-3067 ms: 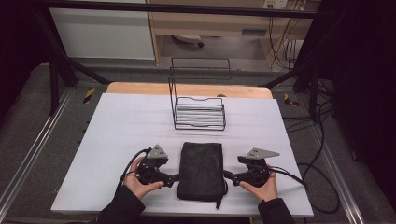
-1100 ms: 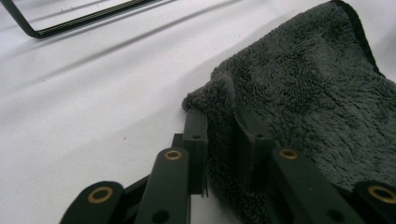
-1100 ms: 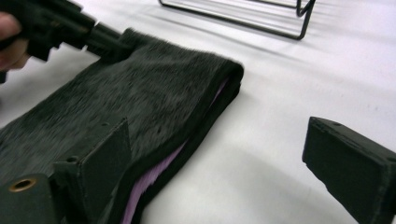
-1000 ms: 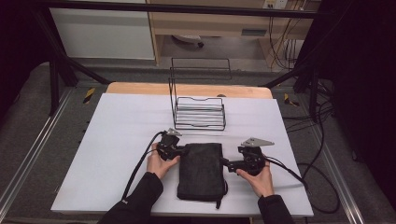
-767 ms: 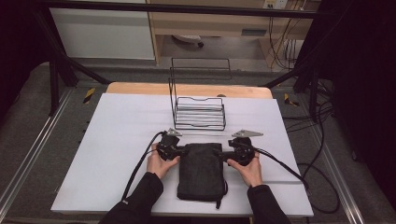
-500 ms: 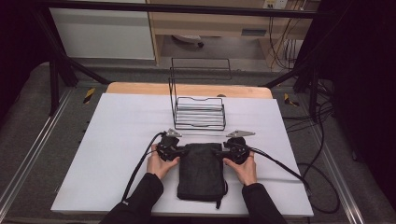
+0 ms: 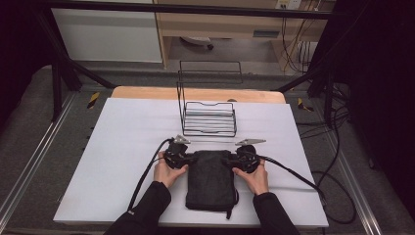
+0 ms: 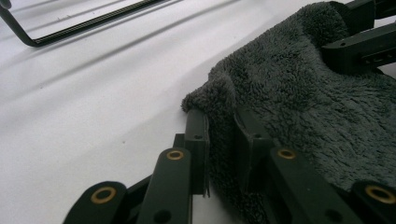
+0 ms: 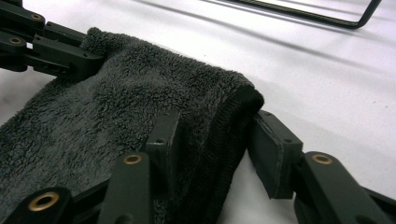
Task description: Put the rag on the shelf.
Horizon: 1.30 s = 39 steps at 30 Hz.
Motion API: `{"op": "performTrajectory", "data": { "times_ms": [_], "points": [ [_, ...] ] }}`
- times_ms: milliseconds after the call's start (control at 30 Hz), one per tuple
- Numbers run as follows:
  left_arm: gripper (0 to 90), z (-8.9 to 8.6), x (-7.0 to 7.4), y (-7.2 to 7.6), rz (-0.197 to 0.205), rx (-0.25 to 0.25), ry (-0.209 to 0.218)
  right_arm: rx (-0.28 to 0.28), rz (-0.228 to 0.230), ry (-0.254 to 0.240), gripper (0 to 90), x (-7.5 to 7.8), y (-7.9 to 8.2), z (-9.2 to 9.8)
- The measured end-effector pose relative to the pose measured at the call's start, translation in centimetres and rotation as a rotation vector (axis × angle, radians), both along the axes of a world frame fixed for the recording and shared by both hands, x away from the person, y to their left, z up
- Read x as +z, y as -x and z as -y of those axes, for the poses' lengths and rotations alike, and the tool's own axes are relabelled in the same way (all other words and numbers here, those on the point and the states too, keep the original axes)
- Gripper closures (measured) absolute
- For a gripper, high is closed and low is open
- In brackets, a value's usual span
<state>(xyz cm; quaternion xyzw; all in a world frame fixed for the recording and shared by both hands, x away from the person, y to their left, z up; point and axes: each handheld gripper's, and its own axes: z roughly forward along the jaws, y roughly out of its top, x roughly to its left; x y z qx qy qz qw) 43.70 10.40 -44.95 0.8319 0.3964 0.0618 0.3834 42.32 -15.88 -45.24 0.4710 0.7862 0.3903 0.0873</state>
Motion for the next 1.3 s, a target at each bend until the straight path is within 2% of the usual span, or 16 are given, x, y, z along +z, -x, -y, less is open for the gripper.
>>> {"op": "performTrajectory", "data": {
  "times_ms": [133, 400, 533, 633, 867, 1300],
  "points": [
    [76.6, 0.0, 0.0, 0.0, 0.0, 0.0, 0.001, 0.013, -0.024, -0.019, 64.3, 0.0, 0.0, 0.0],
    [77.7, -0.1, 0.0, -0.1, -0.008, -0.004, 0.009, 0.025, -0.043, -0.042, 74.1, -0.1, -0.1, 0.0],
    [80.0, -0.4, 0.0, -0.3, -0.026, -0.007, 0.035, 0.017, -0.068, -0.083, 76.6, -0.2, -0.3, 0.4],
    [81.4, -0.7, 0.1, -0.3, -0.033, -0.003, 0.061, 0.018, -0.067, -0.09, 77.5, 0.0, -0.3, 0.5],
    [81.9, -1.2, 1.5, 0.5, 0.03, -0.007, 0.107, 0.029, -0.018, -0.137, 77.9, 1.3, 0.4, 1.0],
    [81.9, -1.7, 3.8, 2.4, 0.128, -0.019, 0.137, 0.056, 0.093, -0.147, 78.0, 3.6, 2.1, 0.9]
  ]
}}
